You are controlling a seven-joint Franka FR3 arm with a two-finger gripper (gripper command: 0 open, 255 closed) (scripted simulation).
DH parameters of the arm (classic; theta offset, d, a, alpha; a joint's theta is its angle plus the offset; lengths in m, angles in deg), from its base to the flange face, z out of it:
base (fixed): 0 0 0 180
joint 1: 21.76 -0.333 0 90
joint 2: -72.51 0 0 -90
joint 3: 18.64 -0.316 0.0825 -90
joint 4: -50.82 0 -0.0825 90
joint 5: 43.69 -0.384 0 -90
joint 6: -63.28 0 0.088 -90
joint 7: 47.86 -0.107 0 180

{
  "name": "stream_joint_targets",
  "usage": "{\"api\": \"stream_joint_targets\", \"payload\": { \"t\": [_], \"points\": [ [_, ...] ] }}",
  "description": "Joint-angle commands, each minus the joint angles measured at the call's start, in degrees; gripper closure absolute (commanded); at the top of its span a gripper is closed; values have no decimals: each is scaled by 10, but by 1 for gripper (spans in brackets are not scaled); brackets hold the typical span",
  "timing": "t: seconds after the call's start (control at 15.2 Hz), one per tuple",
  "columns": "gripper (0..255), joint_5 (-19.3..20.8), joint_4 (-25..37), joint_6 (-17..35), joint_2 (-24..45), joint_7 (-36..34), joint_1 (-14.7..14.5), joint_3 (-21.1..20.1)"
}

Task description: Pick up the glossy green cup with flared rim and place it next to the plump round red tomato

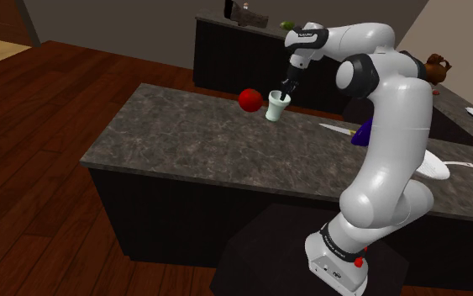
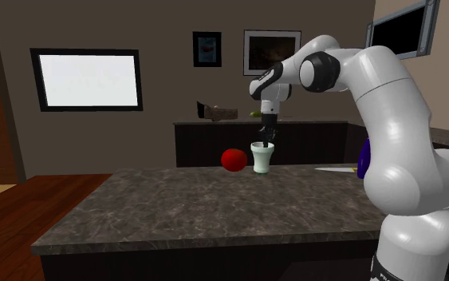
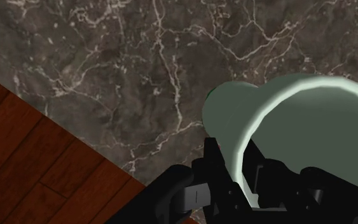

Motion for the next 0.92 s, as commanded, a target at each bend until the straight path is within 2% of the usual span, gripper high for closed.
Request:
{"api": "stream_joint_targets", "payload": {
  "t": [0.0, 0.33, 0.4, 0.73, 0.86],
  "points": [
    [255, 0, -3, 3, 0, 0, 0, 0],
    [255, 0, -3, 3, 0, 0, 0, 0],
    [0, 0, -3, 3, 0, 0, 0, 0],
    [0, 0, -3, 3, 0, 0, 0, 0],
    [0, 1, 36, -35, 0, -2, 4, 1]
  ]
}}
